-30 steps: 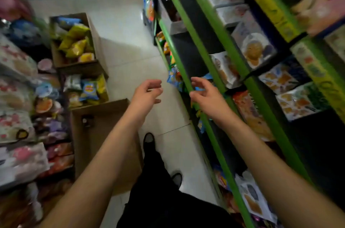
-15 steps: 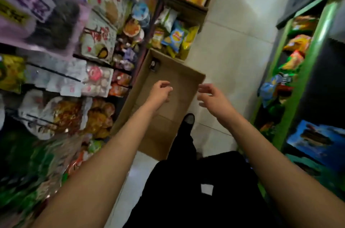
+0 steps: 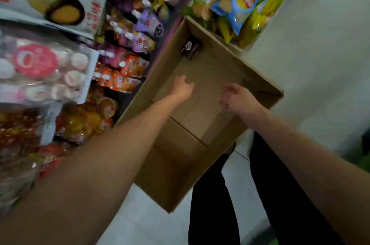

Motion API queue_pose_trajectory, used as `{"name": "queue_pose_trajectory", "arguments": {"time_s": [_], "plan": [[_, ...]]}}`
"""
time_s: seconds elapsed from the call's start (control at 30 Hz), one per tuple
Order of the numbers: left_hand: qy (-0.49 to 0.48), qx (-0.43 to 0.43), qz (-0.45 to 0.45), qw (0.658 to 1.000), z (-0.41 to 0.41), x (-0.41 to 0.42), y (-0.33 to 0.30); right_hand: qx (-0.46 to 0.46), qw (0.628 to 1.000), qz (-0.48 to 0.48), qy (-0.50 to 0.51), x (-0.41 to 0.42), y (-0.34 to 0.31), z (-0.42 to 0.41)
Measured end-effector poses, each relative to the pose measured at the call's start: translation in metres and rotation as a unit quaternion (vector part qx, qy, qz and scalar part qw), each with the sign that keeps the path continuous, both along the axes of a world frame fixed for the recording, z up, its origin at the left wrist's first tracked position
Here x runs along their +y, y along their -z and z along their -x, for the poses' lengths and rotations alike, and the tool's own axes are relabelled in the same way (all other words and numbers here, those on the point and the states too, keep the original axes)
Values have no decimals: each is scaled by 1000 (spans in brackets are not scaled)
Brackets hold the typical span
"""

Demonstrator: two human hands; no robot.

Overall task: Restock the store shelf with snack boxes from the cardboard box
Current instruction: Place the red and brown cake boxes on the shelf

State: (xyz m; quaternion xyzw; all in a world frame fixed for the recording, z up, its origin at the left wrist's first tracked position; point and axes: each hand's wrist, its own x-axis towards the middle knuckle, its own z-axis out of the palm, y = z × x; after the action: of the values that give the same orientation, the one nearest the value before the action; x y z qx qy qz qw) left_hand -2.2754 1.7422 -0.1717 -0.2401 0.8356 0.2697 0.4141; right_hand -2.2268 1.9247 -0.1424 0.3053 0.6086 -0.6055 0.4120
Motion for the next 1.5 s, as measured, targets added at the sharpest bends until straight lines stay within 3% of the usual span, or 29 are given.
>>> {"name": "queue_pose_trajectory", "arguments": {"time_s": [0.13, 0.3, 0.5, 0.6, 0.67, 0.73, 0.8, 0.9, 1.0, 1.1, 1.2, 1.33, 1.5], "plan": [[73, 8, 67, 995, 37, 5, 89, -30, 995, 70, 59, 13, 69, 18], [90, 111, 129, 981, 84, 10, 159, -34, 993, 87, 66, 21, 117, 22], [120, 148, 209, 959, 99, 17, 185, -84, 987, 107, 89, 23, 138, 11], [118, 129, 212, 962, 89, 25, 179, -72, 994, 74, 48, 24, 133, -3], [66, 104, 178, 976, 77, 27, 165, -71, 993, 75, 54, 26, 123, -11], [-53, 77, 84, 992, 58, 34, 139, -69, 989, 104, 82, 28, 107, -17], [-139, 56, -10, 989, 33, 41, 103, -47, 994, 89, 39, 30, 84, -19], [-207, 25, -100, 973, 1, 49, 33, 19, 995, -42, -86, 34, 32, -25], [-233, -26, -200, 951, -17, 57, -54, 128, 966, -123, -187, 41, -34, -35], [-200, -44, -257, 945, -18, 63, -142, 214, 925, -206, -237, 52, -105, -45], [-134, -40, -294, 945, -7, 68, -228, 278, 903, -255, -207, 65, -180, -52], [-19, -49, -364, 930, -1, 73, -343, 325, 893, -279, -137, 77, -296, -74], [86, -70, -436, 893, -2, 91, -466, 336, 916, -218, 0, 82, -430, -119]]}}
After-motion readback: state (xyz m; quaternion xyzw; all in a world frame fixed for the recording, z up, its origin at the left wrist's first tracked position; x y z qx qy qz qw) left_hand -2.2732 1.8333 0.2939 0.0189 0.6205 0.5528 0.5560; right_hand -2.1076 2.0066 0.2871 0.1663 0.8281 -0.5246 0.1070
